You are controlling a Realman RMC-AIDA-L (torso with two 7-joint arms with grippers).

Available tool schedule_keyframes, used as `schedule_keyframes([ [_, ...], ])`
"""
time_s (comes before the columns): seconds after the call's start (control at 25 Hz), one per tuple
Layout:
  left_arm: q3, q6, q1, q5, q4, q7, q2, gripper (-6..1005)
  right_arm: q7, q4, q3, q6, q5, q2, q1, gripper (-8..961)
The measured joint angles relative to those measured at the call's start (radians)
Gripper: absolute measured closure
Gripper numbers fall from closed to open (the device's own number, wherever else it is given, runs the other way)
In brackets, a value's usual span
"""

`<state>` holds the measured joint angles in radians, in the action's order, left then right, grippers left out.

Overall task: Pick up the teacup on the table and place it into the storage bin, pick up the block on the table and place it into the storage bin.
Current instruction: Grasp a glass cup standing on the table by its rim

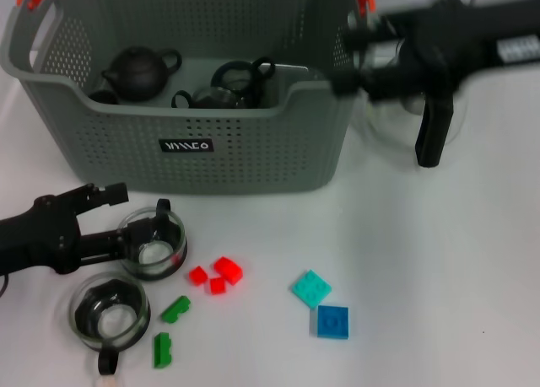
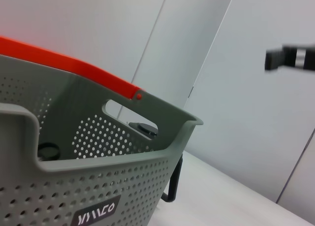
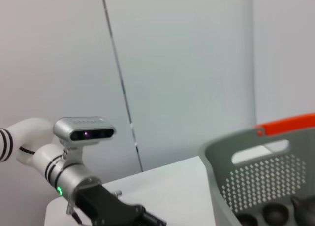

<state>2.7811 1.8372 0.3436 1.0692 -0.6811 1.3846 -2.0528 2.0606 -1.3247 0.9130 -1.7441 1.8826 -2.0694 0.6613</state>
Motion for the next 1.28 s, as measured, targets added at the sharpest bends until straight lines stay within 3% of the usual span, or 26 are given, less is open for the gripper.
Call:
schedule_keyframes([
  [0.16,0.000,0.001,0.006,0.000,0.000,0.009,0.001,94,-0.098,0.090,-0.020,-0.078,-0.009,0.027,-0.063,276],
  [0.32,0.000,0.001,0.014,0.000,0.000,0.011,0.002,94,-0.161,0.118,-0.017,-0.172,0.034,0.039,-0.070,263],
  [0.44,-0.002,0.000,0.017,0.000,0.000,0.011,-0.001,95,-0.221,0.120,-0.010,-0.197,0.095,0.025,-0.072,264],
  [0.6,-0.010,0.003,0.018,-0.007,0.000,0.020,-0.002,95,-0.326,0.156,-0.011,-0.191,0.189,-0.010,-0.074,264],
  [0.8,-0.044,0.096,0.014,-0.012,-0.051,0.088,0.018,95,-0.434,0.302,-0.019,-0.129,0.219,-0.013,-0.078,265],
  [1.0,-0.190,0.153,0.027,-0.016,-0.257,0.343,0.055,95,-0.523,0.404,-0.050,-0.081,0.221,-0.002,-0.085,263],
  [1.28,-0.456,0.162,0.117,-0.123,-0.542,0.621,0.053,95,-0.592,0.443,-0.128,-0.075,0.219,-0.002,-0.105,265],
])
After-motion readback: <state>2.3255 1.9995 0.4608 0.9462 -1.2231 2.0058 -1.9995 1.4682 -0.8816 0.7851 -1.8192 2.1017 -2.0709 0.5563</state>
